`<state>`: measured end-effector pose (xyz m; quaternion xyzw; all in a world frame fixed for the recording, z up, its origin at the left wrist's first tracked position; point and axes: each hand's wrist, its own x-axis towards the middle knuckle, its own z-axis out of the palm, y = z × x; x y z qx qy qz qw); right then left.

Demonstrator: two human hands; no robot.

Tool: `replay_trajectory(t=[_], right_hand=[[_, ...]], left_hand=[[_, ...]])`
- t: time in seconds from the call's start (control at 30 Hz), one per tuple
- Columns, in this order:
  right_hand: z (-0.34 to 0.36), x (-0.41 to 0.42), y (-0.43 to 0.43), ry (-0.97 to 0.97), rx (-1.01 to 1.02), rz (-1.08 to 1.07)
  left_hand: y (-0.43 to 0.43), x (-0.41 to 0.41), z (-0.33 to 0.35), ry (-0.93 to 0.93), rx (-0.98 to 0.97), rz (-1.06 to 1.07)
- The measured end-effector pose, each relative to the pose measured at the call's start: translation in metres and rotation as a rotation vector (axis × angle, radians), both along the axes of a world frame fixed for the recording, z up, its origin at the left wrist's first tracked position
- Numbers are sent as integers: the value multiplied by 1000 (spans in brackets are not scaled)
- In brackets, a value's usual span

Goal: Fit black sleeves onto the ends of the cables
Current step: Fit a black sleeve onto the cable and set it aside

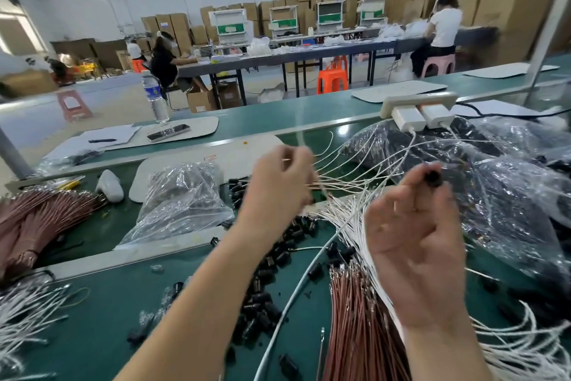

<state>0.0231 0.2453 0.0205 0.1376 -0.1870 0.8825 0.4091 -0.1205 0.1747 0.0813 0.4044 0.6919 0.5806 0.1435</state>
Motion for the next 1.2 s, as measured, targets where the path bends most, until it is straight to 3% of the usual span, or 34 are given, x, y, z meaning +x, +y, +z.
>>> replay_trajectory(t=[0.2, 0.3, 0.37, 0.43, 0.47, 0.63, 0.83, 1.0, 1.2], right_hand=[[-13, -18, -9, -328, 10, -1], [-19, -28, -10, -454, 38, -13], [-25, -38, -13, -511, 68, 1], [-30, -46, -17, -564, 72, 14], [-33, -49, -18, -588, 69, 8], [-43, -54, -20, -687, 86, -91], [-47, -54, -23, -761, 122, -139], [-48, -55, -22, -772, 129, -154], [-50, -57, -22, -742, 130, -92]], left_hand=[[-115, -84, -42, -403, 116, 427], [-167, -108, -64, -456, 52, 607], [-189, -112, -77, -242, -208, 738], [-200, -102, -86, 140, -604, 827], [-198, -89, -88, 304, -697, 816], [-148, -18, -100, 679, -612, 365], [-119, -13, -120, 746, -747, 322], [-123, -11, -125, 743, -598, 356], [-134, -9, -127, 555, -116, 418]])
